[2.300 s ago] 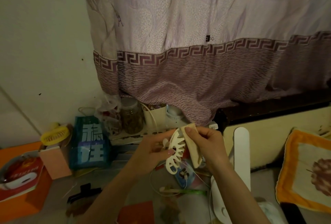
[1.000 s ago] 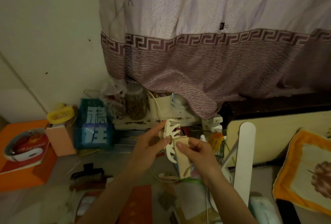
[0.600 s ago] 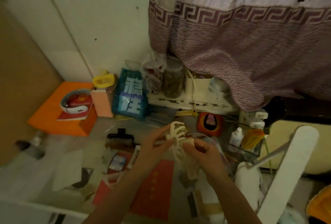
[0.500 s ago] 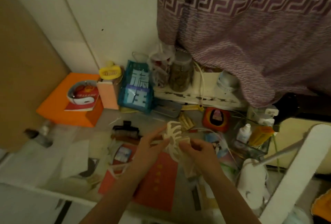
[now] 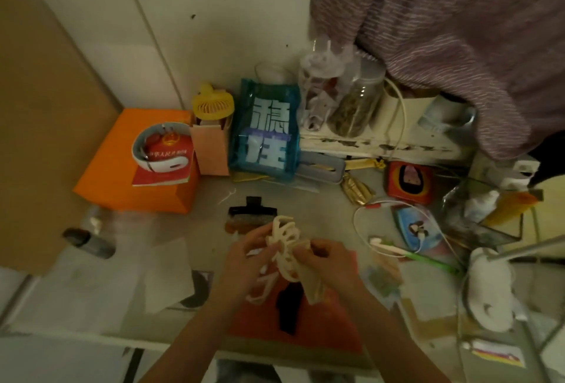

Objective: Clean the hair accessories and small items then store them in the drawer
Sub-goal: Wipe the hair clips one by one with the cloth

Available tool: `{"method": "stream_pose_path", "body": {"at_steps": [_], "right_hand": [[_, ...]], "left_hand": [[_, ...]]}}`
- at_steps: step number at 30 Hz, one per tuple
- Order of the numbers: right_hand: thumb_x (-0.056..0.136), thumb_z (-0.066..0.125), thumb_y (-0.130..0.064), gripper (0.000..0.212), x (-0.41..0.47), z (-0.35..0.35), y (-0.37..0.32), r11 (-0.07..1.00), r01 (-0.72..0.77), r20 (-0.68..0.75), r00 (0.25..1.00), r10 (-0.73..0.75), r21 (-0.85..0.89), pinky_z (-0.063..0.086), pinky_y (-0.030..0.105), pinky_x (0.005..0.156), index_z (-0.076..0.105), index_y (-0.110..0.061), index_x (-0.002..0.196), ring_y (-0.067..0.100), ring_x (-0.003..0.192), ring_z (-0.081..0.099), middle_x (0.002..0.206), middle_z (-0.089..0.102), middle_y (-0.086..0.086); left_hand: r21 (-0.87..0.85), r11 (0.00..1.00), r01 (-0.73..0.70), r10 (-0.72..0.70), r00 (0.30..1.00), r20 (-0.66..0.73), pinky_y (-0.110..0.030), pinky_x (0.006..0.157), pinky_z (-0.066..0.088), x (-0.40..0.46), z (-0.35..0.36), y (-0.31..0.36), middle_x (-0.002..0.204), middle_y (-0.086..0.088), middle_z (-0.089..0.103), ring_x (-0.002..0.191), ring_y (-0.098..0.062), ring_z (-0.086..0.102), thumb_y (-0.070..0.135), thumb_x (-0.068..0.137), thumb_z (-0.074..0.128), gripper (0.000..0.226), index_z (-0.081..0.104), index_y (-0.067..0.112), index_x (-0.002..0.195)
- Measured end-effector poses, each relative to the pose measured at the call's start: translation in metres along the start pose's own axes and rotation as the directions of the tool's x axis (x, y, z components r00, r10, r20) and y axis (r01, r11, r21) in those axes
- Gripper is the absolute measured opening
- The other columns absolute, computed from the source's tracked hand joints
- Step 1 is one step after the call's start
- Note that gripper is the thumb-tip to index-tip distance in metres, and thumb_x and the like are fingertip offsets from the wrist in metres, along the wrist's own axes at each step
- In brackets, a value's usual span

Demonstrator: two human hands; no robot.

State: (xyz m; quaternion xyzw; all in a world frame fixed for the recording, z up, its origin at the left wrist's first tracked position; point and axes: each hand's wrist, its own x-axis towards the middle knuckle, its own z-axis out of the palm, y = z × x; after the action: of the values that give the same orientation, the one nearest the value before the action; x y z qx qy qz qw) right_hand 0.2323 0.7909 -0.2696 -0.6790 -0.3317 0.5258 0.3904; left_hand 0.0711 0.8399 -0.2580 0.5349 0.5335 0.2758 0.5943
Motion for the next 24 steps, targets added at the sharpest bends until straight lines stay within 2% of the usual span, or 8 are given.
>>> {"method": "stream_pose_path", "body": {"at_steps": [2, 5, 7, 9, 12, 14, 19, 24], "right_hand": [[0.089, 0.064, -0.013, 0.007, 0.002, 0.032, -0.005, 0.998, -0.053, 0.012, 0.999, 0.052, 0.034, 0.054, 0.02, 0.068, 0.07, -0.008, 0.089, 0.008, 0.076, 0.068, 0.075, 0.071, -0.004], [0.089, 0.065, -0.016, 0.012, 0.012, 0.075, -0.012, 0.997, -0.067, -0.042, 0.997, 0.068, 0.031, 0.051, 0.017, 0.065, 0.068, -0.018, 0.078, 0.006, 0.073, 0.067, 0.067, 0.068, -0.01], [0.087, 0.067, -0.024, 0.008, 0.019, 0.1, -0.01, 0.996, -0.087, -0.103, 0.991, 0.086, -0.013, 0.05, 0.018, 0.067, 0.069, -0.024, 0.079, 0.011, 0.077, 0.068, 0.073, 0.069, -0.01], [0.087, 0.067, -0.028, 0.006, 0.022, 0.118, -0.01, 0.994, -0.112, -0.124, 0.986, 0.111, -0.005, 0.054, 0.024, 0.072, 0.07, -0.024, 0.083, 0.014, 0.081, 0.068, 0.08, 0.071, -0.005], [0.086, 0.068, -0.025, 0.018, 0.027, 0.137, -0.007, 0.985, -0.174, -0.159, 0.972, 0.172, -0.002, 0.056, 0.035, 0.082, 0.07, -0.009, 0.096, 0.022, 0.087, 0.069, 0.091, 0.072, 0.009], [0.086, 0.068, -0.025, 0.023, 0.031, 0.144, -0.005, 0.976, -0.216, -0.162, 0.963, 0.217, 0.024, 0.056, 0.035, 0.083, 0.067, -0.008, 0.101, 0.02, 0.086, 0.069, 0.094, 0.071, 0.007], [0.087, 0.066, -0.029, 0.012, 0.041, 0.147, 0.01, 0.97, -0.242, -0.209, 0.949, 0.237, -0.002, 0.058, 0.04, 0.08, 0.067, -0.018, 0.092, 0.018, 0.082, 0.07, 0.09, 0.072, 0.003], [0.087, 0.067, -0.023, 0.004, 0.043, 0.149, 0.021, 0.97, -0.241, -0.242, 0.94, 0.242, 0.035, 0.057, 0.044, 0.081, 0.065, -0.025, 0.083, 0.021, 0.082, 0.07, 0.087, 0.072, 0.002]], "left_hand": [[0.004, 0.999, 0.039, -0.039, 0.999, 0.018, -0.029, 0.078, 0.054, 0.011, -0.03, -0.012, 0.102, 0.003, 0.071, 0.097, -0.014, 0.066, 0.016, 0.085, 0.066, 0.035, 0.064, 0.029, 0.118], [-0.026, 0.996, 0.086, -0.085, 0.995, 0.056, -0.034, 0.078, 0.056, 0.026, -0.069, -0.025, 0.105, 0.002, 0.071, 0.097, -0.015, 0.067, 0.019, 0.085, 0.067, 0.035, 0.064, 0.03, 0.118], [-0.025, 0.995, 0.102, -0.099, 0.991, 0.094, -0.042, 0.085, 0.055, 0.033, -0.089, -0.034, 0.108, 0.001, 0.071, 0.1, -0.017, 0.066, 0.021, 0.086, 0.066, 0.033, 0.065, 0.03, 0.117], [-0.025, 0.994, 0.11, -0.107, 0.988, 0.115, -0.041, 0.088, 0.054, 0.04, -0.105, -0.04, 0.109, 0.001, 0.07, 0.102, -0.017, 0.066, 0.019, 0.086, 0.065, 0.033, 0.065, 0.026, 0.118], [-0.046, 0.985, 0.165, -0.159, 0.98, 0.119, -0.032, 0.08, 0.056, 0.049, -0.119, -0.05, 0.111, 0.0, 0.068, 0.1, -0.017, 0.065, 0.016, 0.086, 0.065, 0.035, 0.063, 0.022, 0.121], [-0.04, 0.979, 0.197, -0.192, 0.976, 0.105, -0.03, 0.078, 0.055, 0.056, -0.125, -0.059, 0.113, -0.001, 0.066, 0.1, -0.016, 0.063, 0.016, 0.088, 0.064, 0.035, 0.061, 0.022, 0.122], [0.0, 0.973, 0.231, -0.231, 0.971, 0.062, -0.037, 0.089, 0.051, 0.074, -0.135, -0.078, 0.111, 0.003, 0.063, 0.103, -0.015, 0.059, 0.016, 0.089, 0.063, 0.032, 0.061, 0.024, 0.12], [0.041, 0.96, 0.277, -0.277, 0.961, 0.011, -0.036, 0.09, 0.049, 0.094, -0.144, -0.094, 0.108, 0.0, 0.061, 0.096, -0.012, 0.057, 0.012, 0.087, 0.064, 0.035, 0.06, 0.022, 0.12]]}}
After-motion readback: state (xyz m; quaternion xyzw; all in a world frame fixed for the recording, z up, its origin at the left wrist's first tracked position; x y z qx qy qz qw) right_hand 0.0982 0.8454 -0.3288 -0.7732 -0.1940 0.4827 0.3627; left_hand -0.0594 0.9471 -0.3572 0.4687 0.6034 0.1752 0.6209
